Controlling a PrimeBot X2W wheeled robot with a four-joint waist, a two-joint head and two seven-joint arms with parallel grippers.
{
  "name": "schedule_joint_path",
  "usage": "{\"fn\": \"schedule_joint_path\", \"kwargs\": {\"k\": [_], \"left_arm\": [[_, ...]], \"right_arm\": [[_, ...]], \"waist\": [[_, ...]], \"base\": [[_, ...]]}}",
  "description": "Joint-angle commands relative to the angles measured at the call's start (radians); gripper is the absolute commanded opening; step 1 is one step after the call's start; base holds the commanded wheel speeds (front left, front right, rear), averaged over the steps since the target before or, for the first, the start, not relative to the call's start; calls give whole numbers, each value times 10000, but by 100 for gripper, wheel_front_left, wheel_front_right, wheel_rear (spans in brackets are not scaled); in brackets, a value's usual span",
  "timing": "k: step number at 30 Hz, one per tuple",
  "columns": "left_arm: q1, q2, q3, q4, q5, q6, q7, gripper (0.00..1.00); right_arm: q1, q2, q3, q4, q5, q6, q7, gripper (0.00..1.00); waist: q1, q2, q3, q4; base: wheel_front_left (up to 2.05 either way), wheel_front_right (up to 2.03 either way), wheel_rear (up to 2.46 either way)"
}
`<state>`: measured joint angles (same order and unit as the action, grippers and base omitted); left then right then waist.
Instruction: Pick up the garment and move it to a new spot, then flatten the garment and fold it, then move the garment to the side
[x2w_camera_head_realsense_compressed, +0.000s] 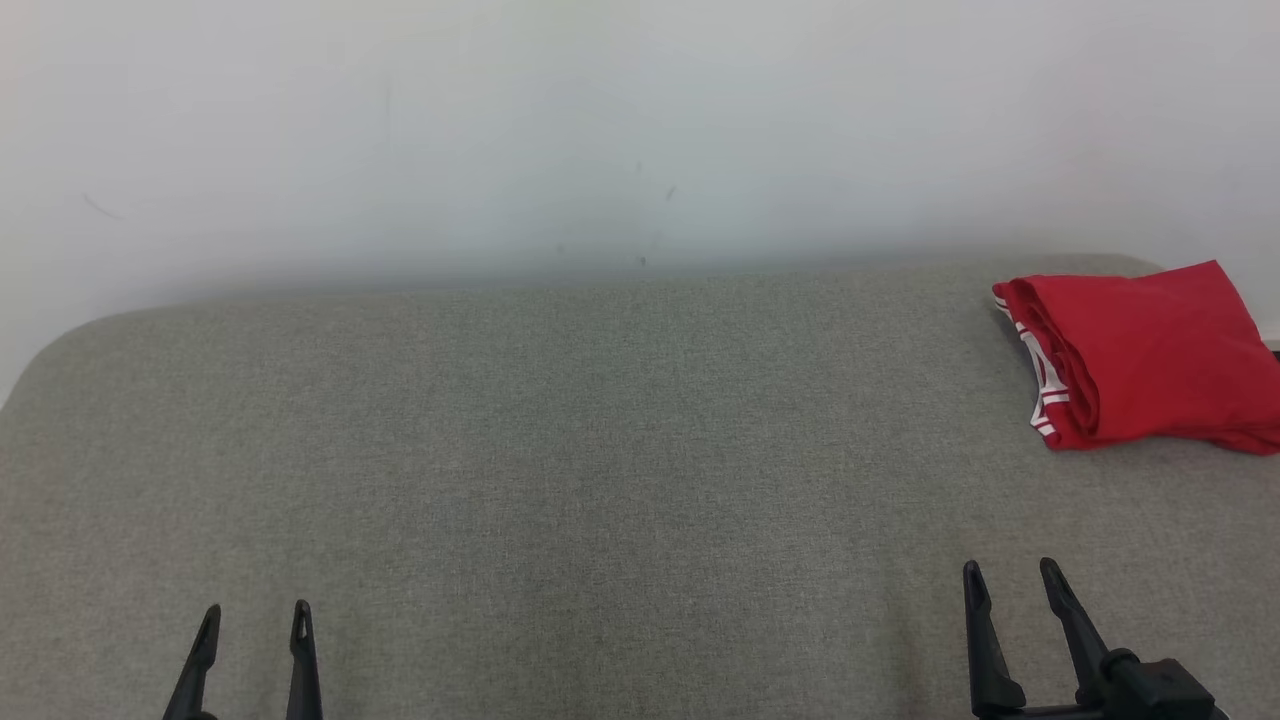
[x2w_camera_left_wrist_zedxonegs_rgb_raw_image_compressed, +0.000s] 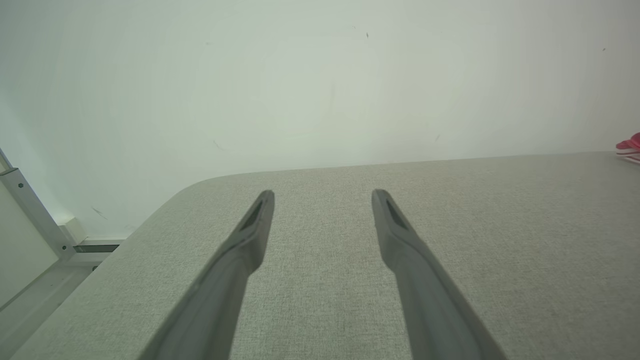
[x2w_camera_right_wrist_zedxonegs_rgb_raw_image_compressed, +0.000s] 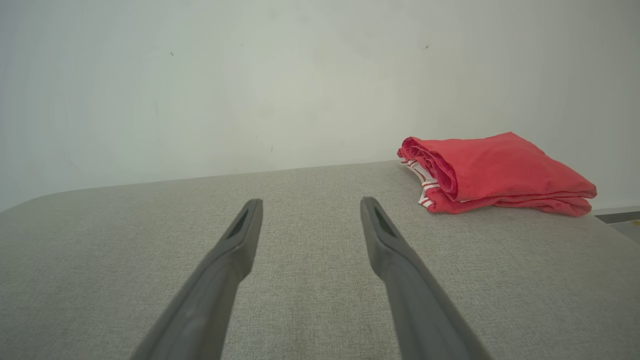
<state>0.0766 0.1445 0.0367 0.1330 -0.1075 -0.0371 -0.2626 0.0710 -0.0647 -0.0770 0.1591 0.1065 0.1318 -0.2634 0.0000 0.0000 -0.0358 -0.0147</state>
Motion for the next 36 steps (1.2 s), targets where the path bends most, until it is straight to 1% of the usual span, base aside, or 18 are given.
{"fn": "schedule_joint_path", "kwargs": {"k": [1, 2, 3, 9, 24, 36], "left_arm": [[85, 35, -11, -10, -30, 27, -25, 100], [93, 43, -18, -8, -38, 22, -25, 100], [0, 12, -25, 3, -13, 12, 2, 0], [34, -130, -18, 465, -172, 2, 108, 0], [-361, -289, 147, 587, -3141, -186, 842, 0], [-616, -397, 243, 659, -5158, -319, 1323, 0]], "right_arm": [[7, 10, 22, 8, -57, -31, -8, 100], [11, 12, 29, 10, -57, -31, -8, 100], [-3, 0, 17, 10, 5, 0, -2, 0], [92, 17, -10, 449, 177, 2, 97, 0], [-296, 42, -88, 511, 3142, -1, 833, 0], [-555, 60, -128, 553, 5165, -3, 1322, 0]], "waist": [[0, 0, -5, 5], [0, 0, -10, 10], [0, 0, -14, 13], [0, 0, -13, 15], [0, 0, 35, 31], [0, 0, 74, 43]], "base": [[0, 0, 0], [0, 0, 0], [0, 0, 0], [0, 0, 0], [0, 0, 0], [0, 0, 0]]}}
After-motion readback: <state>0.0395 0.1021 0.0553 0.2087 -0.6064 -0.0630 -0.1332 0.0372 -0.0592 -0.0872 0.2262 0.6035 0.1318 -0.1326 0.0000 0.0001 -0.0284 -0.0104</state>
